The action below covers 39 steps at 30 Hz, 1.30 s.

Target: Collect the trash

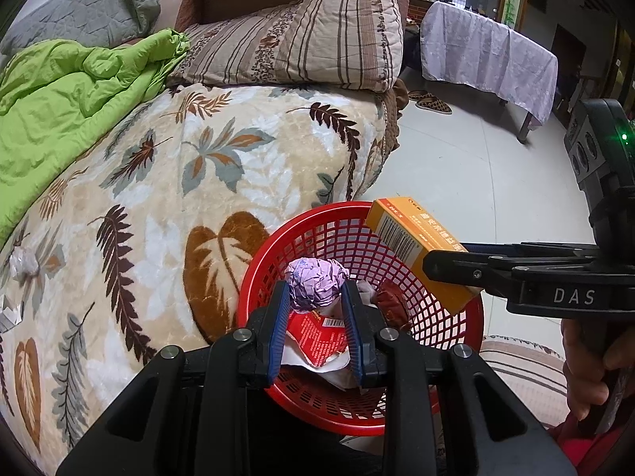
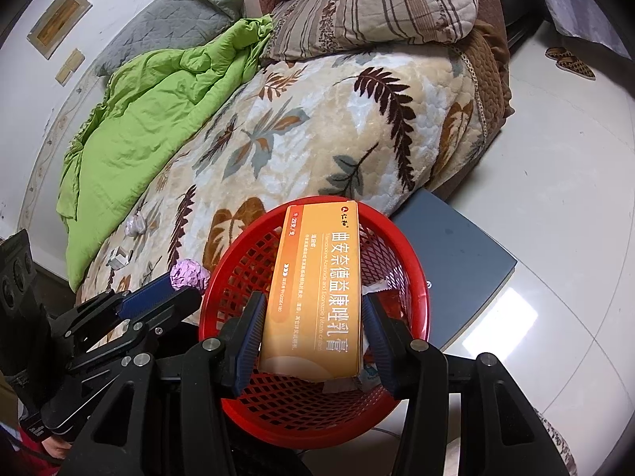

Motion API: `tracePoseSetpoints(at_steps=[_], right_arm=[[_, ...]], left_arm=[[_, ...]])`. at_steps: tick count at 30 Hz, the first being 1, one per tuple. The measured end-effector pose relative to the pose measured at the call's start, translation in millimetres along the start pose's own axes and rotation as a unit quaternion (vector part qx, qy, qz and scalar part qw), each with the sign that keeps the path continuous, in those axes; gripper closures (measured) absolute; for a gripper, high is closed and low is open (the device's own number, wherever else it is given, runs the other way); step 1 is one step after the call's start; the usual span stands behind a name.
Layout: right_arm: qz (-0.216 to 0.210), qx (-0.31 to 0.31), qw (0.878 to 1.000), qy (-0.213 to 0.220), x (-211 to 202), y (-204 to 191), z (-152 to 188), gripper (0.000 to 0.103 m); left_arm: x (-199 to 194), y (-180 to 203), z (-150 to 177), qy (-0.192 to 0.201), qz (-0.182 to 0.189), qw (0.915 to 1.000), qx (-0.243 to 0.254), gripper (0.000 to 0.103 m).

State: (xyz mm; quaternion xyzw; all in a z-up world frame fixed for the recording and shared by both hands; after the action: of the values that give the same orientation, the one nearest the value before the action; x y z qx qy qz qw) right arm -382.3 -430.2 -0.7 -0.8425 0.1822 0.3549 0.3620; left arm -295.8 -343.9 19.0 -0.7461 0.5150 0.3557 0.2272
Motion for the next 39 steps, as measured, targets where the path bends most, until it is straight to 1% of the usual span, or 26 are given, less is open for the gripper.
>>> tracePoseSetpoints(at_steps=[11, 13, 14, 16, 20, 22, 23, 25, 28, 32, 35, 39], right_arm=[[0.004, 0.004, 1.000, 0.002, -0.5, 2.8, 0.3, 0.048], [0.004, 0.003, 1.000, 0.005, -1.2, 2.5, 0.2, 0.048], [0.005, 0.002, 1.000, 0.006, -1.7, 2.3, 0.1, 0.048], [0.007, 0.001, 1.000, 0.009, -3.0, 1.6, -0.3, 0.048], [0.011, 0.000, 1.000, 0.012, -5.1, 1.8, -1.4, 0.048], [0.013, 0.000, 1.000, 0.013, -6.1, 1.4, -2.4, 0.048], [0.015, -0.001, 1.000, 0.014, -6.5, 0.9, -2.4, 0.048], [0.018, -0.001, 1.000, 0.016, -7.5, -0.6, -3.3, 0.047], [0.027, -0.008, 0.999, 0.023, -10.5, -3.4, -5.4, 0.044], [0.044, -0.025, 0.998, 0.039, -16.4, -9.5, -8.8, 0.034], [0.061, -0.049, 0.995, 0.054, -22.2, -17.1, -11.6, 0.029], [0.079, -0.082, 0.991, 0.074, -29.9, -29.3, -12.2, 0.027]], left_arm=[[0.9, 3.8, -0.6, 0.000, 0.000, 1.0000, 0.004, 0.077], [0.8, 3.8, -0.5, 0.000, -0.001, 1.0000, 0.003, 0.075], [0.7, 3.9, -0.4, 0.001, 0.000, 1.0000, 0.003, 0.074], [-0.4, 3.2, -0.6, 0.002, -0.003, 1.0000, 0.002, 0.064], [-3.5, 1.0, -1.4, 0.007, -0.007, 1.0000, 0.001, 0.060], [-4.5, 0.0, -1.1, 0.009, -0.009, 0.9999, 0.001, 0.052], [-5.5, -0.7, -1.2, 0.010, -0.011, 0.9999, 0.001, 0.049], [-7.4, -3.3, -1.6, 0.014, -0.016, 0.9998, -0.003, 0.042], [-11.4, -8.9, -2.2, 0.021, -0.024, 0.9994, -0.012, 0.035], [-18.4, -18.5, -2.6, 0.030, -0.033, 0.9985, -0.031, 0.028], [-25.9, -25.2, -2.6, 0.040, -0.040, 0.9975, -0.043, 0.025], [-42.5, -38.1, -1.1, 0.056, -0.058, 0.9954, -0.051, 0.023]])
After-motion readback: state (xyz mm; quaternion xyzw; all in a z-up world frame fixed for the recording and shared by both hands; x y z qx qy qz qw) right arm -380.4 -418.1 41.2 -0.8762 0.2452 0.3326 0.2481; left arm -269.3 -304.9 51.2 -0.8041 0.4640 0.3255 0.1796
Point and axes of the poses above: each gripper's, at about its wrist camera, not at the fingertips, and x roughly the way its jaws point, y to its right, z to its underside, the point moved 7 cm from there along x, roughly the way its jaws point, and after that the axes turned 3 degrees about y, right-handed, at the moved point
